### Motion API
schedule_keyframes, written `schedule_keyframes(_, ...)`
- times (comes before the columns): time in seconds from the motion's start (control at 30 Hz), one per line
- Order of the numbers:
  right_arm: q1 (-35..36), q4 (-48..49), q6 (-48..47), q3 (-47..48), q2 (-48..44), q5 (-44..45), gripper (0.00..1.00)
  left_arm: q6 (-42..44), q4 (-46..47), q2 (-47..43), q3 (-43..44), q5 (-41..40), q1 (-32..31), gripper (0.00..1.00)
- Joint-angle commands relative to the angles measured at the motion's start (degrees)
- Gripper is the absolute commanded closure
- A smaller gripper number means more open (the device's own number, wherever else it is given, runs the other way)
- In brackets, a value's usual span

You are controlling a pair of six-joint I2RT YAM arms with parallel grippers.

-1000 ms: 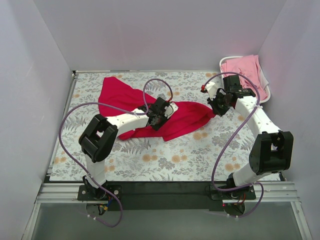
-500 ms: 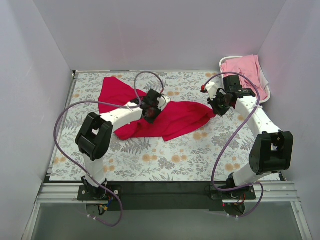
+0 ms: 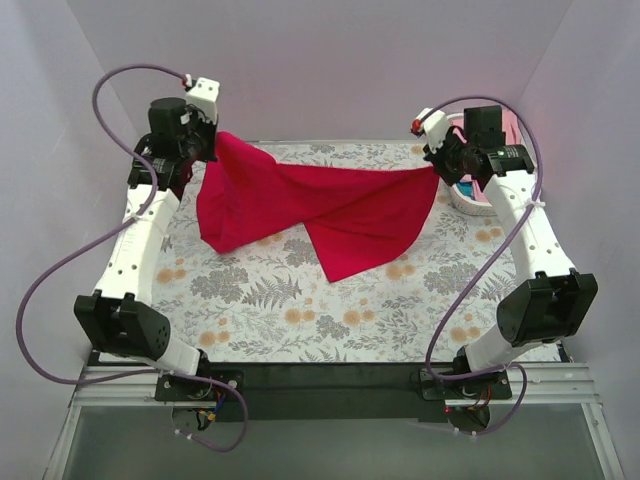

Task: Fold and stack the t-shirts
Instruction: Flatten the tshirt out

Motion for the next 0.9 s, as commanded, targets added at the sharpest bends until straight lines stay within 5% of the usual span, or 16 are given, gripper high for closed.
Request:
schedule_keyframes(0.0,0.38,0.88,-0.13,7.81,1.03,2.83,0.99,0.21,2.29,-1.86,2.65,1.49,3.72,1.00)
schedule_keyframes(0.17,0.47,0.97,-1.54,17.49,2.17,6.26,0.99,-0.58,4.32,-1.95,10.21,1.23,10.90,1.00)
schedule_keyframes(0.47,0.82,3.76,1.19,37.45,-2.12,7.40,0.99,2.23,7.58,-5.02,27.06,-3.60,13.66,1.00)
schedule_keyframes(0.87,0.82,30.31,-0.57,23.05,-30.07,12.23,0.99,3.29,13.64,-22.94,33.95,-3.87,13.66,1.00)
